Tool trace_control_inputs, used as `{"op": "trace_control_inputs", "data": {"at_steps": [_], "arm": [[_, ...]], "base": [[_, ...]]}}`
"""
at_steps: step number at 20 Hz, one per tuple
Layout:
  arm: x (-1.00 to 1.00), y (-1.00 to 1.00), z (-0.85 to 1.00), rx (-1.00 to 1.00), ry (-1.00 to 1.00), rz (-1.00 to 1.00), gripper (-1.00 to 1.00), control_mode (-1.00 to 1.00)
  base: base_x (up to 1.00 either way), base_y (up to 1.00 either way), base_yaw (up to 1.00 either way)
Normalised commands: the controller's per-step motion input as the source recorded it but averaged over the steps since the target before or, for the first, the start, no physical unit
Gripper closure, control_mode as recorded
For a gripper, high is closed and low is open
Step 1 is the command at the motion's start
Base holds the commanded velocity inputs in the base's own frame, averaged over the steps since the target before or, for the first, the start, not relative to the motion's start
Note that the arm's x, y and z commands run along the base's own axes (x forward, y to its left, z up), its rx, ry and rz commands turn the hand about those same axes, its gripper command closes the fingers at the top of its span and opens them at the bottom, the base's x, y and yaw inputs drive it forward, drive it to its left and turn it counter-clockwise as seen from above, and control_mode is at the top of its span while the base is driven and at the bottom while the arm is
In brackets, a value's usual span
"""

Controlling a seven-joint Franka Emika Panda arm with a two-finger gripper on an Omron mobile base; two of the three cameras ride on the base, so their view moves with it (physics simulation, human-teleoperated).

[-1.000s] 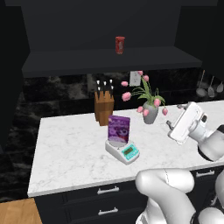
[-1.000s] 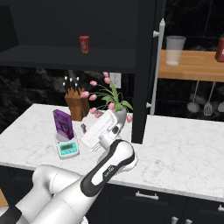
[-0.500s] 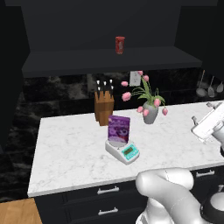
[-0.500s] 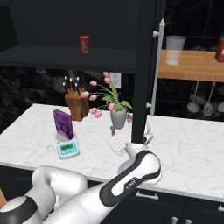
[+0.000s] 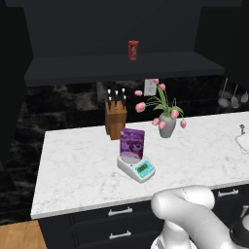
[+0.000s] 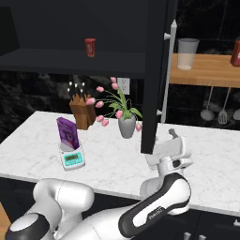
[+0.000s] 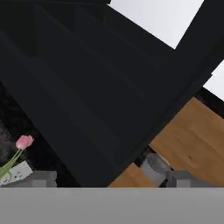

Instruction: Pick the cereal and place it on the digital scale for weighing, and close the cabinet.

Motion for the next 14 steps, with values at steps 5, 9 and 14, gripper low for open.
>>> {"op": "trace_control_inputs", "data": {"at_steps": [5,9,14], "arm": [[-0.48,-0.54,0.17,0.0,-0.27,-0.07,-1.0,-1.0],[-0.34,-0.42,0.33,-0.01,-0.26,-0.04,-1.0,-1.0],[-0.15,-0.57,0.58,-0.07,0.0,-0.06,-1.0,-1.0]], "base": [[0.0,0.0,0.0],[0.0,0.0,0.0],[0.0,0.0,0.0]]}}
